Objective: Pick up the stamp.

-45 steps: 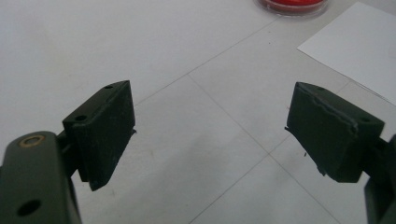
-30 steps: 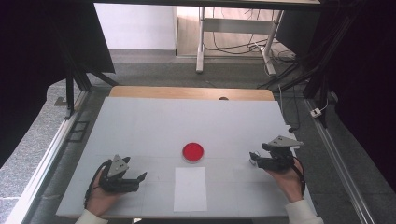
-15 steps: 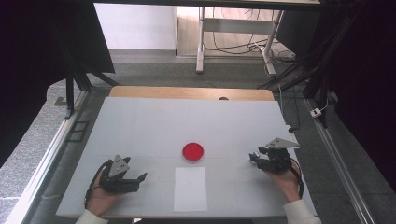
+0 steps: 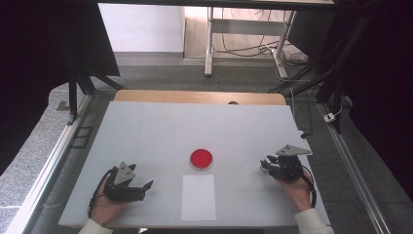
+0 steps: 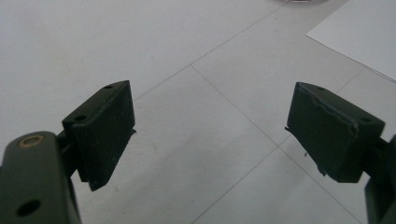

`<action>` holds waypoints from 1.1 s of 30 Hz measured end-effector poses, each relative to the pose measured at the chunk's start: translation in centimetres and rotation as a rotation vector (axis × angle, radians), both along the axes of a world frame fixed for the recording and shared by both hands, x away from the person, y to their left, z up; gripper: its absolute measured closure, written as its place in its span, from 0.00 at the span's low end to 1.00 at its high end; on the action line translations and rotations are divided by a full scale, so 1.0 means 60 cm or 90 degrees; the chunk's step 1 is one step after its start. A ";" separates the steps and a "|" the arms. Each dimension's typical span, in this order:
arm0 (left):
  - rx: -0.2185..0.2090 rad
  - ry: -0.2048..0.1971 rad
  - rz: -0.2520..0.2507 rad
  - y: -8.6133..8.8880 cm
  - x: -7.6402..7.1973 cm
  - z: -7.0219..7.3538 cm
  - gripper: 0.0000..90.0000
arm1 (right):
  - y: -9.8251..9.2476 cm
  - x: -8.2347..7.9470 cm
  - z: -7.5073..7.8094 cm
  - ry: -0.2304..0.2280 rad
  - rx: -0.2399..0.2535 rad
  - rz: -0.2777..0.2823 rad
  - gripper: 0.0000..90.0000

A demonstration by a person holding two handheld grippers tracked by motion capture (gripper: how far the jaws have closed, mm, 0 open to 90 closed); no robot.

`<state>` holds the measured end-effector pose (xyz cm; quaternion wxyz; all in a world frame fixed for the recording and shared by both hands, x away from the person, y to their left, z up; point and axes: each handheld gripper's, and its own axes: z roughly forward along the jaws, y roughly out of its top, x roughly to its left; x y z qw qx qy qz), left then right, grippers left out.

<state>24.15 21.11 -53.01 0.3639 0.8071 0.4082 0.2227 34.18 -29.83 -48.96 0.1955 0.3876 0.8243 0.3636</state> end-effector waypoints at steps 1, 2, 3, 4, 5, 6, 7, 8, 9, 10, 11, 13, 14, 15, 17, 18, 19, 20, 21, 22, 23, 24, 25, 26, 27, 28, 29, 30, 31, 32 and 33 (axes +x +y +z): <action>0.001 0.000 0.000 0.000 0.000 0.000 0.17 | 0.001 0.000 -0.002 -0.005 -0.001 -0.001 0.73; 0.001 0.000 0.000 0.000 0.000 0.000 0.17 | 0.001 0.000 -0.002 -0.005 -0.001 -0.001 0.73; 0.001 0.000 0.000 0.000 0.000 0.000 0.17 | 0.000 -0.001 -0.003 -0.005 -0.007 0.000 0.74; 0.000 0.000 0.000 0.000 0.000 0.000 0.17 | 0.000 -0.001 -0.004 -0.004 -0.009 0.000 0.76; 0.000 0.000 -0.001 0.000 0.000 0.000 0.17 | 0.000 -0.001 -0.005 -0.002 -0.008 -0.002 0.78; 0.000 0.000 0.000 0.000 0.000 0.000 0.17 | 0.000 -0.001 -0.005 -0.003 -0.009 -0.003 0.81; 0.000 0.000 0.000 0.000 0.000 0.000 0.17 | 0.000 -0.001 -0.005 -0.003 -0.009 -0.003 0.81; 0.000 0.000 -0.001 0.000 0.000 0.000 0.17 | 0.000 -0.001 -0.005 -0.002 -0.007 0.000 0.82; 0.002 0.000 0.000 0.000 0.000 0.000 0.17 | 0.000 -0.001 -0.005 -0.002 -0.006 0.000 0.82; 0.002 0.000 0.001 0.000 0.000 -0.001 0.17 | 0.000 -0.001 -0.005 -0.002 -0.006 0.000 0.82; 0.002 0.000 0.001 0.000 0.000 -0.001 0.17 | 0.000 -0.001 -0.005 -0.001 -0.005 0.001 0.83; 0.003 0.000 0.001 0.000 0.000 -0.001 0.17 | 0.000 -0.001 -0.005 -0.001 -0.005 0.001 0.83; 0.003 0.000 0.001 0.000 0.000 -0.001 0.17 | 0.000 -0.001 -0.005 -0.002 -0.006 0.001 0.83; 0.003 0.000 0.000 0.000 0.000 -0.001 0.17 | 0.000 -0.001 -0.005 -0.002 -0.007 0.002 0.83; 0.003 0.001 0.000 0.000 0.000 -0.001 0.17 | 0.000 -0.002 -0.004 -0.005 -0.009 0.001 0.83; 0.003 0.001 0.000 0.000 0.000 -0.001 0.17 | 0.000 -0.002 -0.003 -0.008 -0.005 0.000 0.83; 0.003 0.001 -0.001 0.000 0.001 -0.001 0.17 | -0.001 -0.003 -0.002 -0.007 -0.003 -0.002 0.83; 0.003 0.001 -0.001 0.000 0.001 -0.001 0.17 | -0.001 -0.003 -0.002 -0.007 -0.003 -0.002 0.83; 0.003 0.001 0.000 0.000 0.001 -0.001 0.17 | -0.001 -0.003 -0.002 -0.008 0.001 -0.002 0.83; 0.002 0.001 -0.001 0.000 0.001 -0.001 0.17 | -0.002 -0.003 -0.001 -0.010 0.008 -0.002 0.83; 0.003 0.001 0.000 0.000 0.001 -0.002 0.17 | -0.003 -0.003 0.000 -0.014 0.013 -0.002 0.83; 0.003 0.002 -0.001 0.000 0.001 -0.002 0.17 | -0.004 -0.004 0.001 -0.017 0.014 -0.002 0.83; 0.003 0.002 -0.001 -0.001 0.001 -0.002 0.17 | -0.004 -0.004 0.002 -0.019 0.023 -0.003 0.83; 0.003 0.001 -0.001 0.000 0.001 -0.002 0.17 | -0.005 -0.005 0.004 -0.021 0.030 -0.002 0.83; 0.003 -0.001 0.000 0.000 0.001 -0.001 0.17 | -0.006 -0.005 0.005 -0.024 0.036 -0.002 0.83; 0.003 -0.002 0.002 0.000 0.000 -0.001 0.18 | -0.007 -0.005 0.006 -0.025 0.041 -0.004 0.83; 0.001 -0.003 0.003 0.000 0.000 -0.001 0.18 | -0.008 -0.005 0.007 -0.025 0.049 -0.003 0.83; 0.001 -0.003 0.004 0.000 0.000 -0.001 0.18 | -0.008 -0.005 0.007 -0.021 0.061 0.000 0.83; 0.001 -0.001 0.003 0.001 0.001 -0.001 0.18 | -0.009 -0.005 0.008 -0.016 0.067 0.001 0.83; 0.003 -0.001 0.003 0.000 0.001 -0.002 0.18 | -0.009 -0.005 0.008 -0.014 0.070 0.002 0.83; 0.003 -0.001 0.002 0.000 0.001 -0.002 0.18 | -0.009 -0.005 0.009 -0.014 0.074 0.003 0.83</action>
